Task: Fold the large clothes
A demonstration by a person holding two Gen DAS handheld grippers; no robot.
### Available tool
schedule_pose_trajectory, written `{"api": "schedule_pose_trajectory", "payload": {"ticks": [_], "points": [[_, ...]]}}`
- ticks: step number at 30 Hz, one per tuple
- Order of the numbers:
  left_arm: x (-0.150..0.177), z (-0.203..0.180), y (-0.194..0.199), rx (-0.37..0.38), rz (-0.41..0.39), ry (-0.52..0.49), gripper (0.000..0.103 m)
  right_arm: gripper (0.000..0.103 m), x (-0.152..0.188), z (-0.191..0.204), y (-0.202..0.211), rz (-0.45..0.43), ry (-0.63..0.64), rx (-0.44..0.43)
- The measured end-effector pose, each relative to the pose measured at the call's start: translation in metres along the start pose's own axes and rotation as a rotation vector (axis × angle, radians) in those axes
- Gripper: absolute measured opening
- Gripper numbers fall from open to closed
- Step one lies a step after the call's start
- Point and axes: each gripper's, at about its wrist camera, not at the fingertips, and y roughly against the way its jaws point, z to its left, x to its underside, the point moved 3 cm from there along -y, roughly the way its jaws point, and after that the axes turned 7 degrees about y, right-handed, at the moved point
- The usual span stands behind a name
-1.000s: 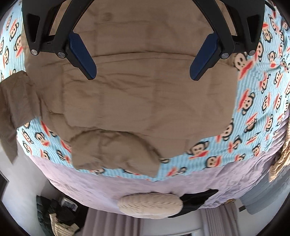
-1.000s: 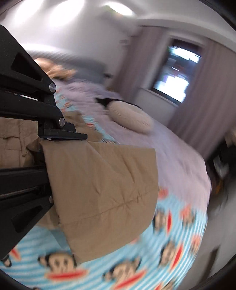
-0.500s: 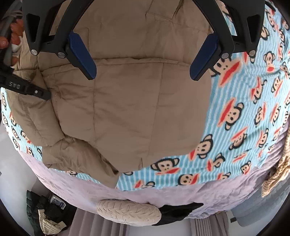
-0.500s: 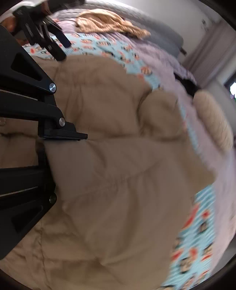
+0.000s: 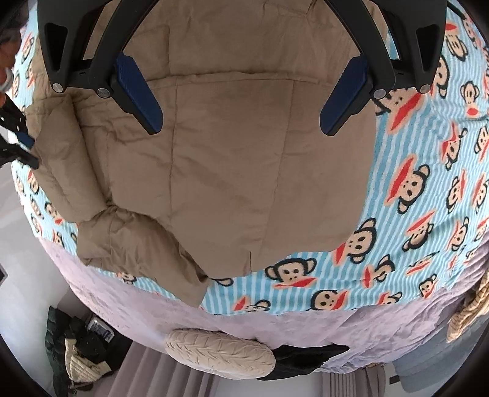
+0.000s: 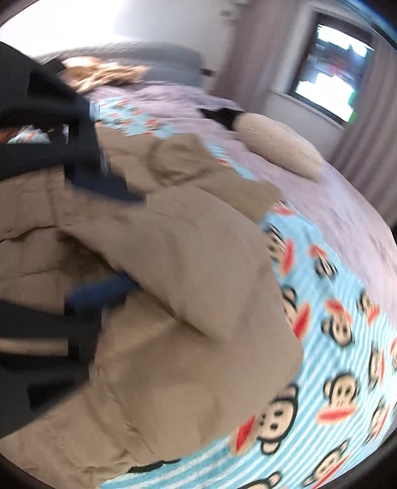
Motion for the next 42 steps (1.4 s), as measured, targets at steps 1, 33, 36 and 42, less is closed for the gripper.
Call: {"api": "schedule_pose_trajectory", "payload": {"ticks": [1,33,36,42], "points": [[0.000,0.002,0.002,0.012,-0.002,0.006,0.103,0.009,-0.004,0.001,0.001,-0.011,-0.007,-0.010],[-0.005,-0.065,-0.037,0.300,0.170,0.025,0.012,0.005,0.002,-0.117,0.055,0.071,-0.106,0.059],[0.006,-0.058,-0.032,0.245,0.146,-0.015,0.012,0.005,-0.003,-0.105,0.050,0.065,-0.046,0.069],[0.016,-0.044,-0.055,0.196,0.168,-0.008,0.013,0.006,0.013,-0.104,0.021,0.137,0.031,0.130]]}}
